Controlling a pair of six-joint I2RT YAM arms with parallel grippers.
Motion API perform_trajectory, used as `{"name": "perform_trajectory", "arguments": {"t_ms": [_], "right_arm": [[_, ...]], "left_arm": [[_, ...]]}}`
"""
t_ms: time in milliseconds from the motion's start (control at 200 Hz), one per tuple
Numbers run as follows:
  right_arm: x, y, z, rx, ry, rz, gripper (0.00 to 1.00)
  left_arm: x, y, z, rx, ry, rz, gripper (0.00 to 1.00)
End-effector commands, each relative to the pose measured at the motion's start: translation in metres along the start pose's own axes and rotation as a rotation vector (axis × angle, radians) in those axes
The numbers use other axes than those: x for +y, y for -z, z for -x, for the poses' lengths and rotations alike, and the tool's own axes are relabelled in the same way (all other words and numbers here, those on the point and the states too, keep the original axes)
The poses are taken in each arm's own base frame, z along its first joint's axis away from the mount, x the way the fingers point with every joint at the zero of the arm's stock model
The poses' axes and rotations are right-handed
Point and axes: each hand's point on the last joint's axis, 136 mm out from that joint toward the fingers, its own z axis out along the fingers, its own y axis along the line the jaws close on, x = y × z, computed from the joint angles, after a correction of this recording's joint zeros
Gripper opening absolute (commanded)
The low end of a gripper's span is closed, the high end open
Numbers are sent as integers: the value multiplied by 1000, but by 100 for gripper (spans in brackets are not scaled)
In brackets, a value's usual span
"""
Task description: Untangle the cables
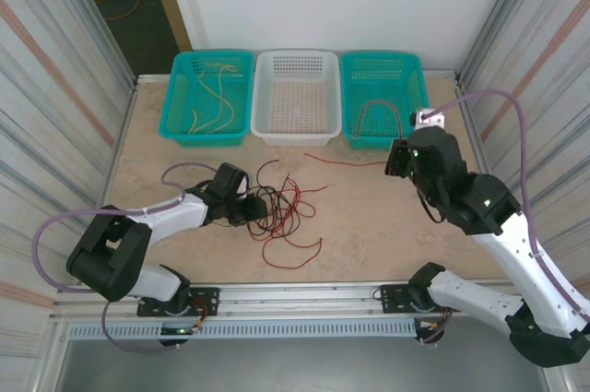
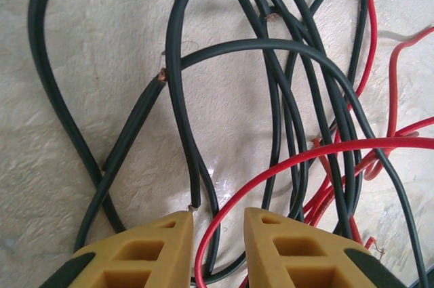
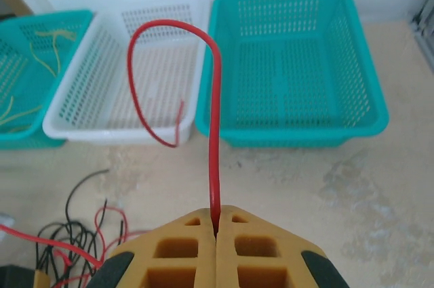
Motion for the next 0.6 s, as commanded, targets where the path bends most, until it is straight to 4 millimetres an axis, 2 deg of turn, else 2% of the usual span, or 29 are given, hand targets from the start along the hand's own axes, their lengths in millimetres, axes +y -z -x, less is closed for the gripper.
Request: {"name": "perform_trajectory", "arguments": {"t_ms": [0,125,241,441,551,591], "right_arm": [[-3,-10,38,-43,37,-37,0],[-24,-37,72,-3,-72,-86,0],[-38,-79,82,69,-165,-64,0],[-65,-158,71,197,-262,-54,0],[-80,-197,61,266,-315,-50,0],[-85,-212,55,296,-321,-67,3]], "left_arm": [[-4,0,-5,16,2,-8,27],[-13,17,-2,-28,-94,69,29],[-31,41,3,-108,-171,69,32],[-48,93,14,-259,-265,91,33],[-52,111,16,-320,-267,58,35],[-54,115,17,-336,-263,46,38]]}}
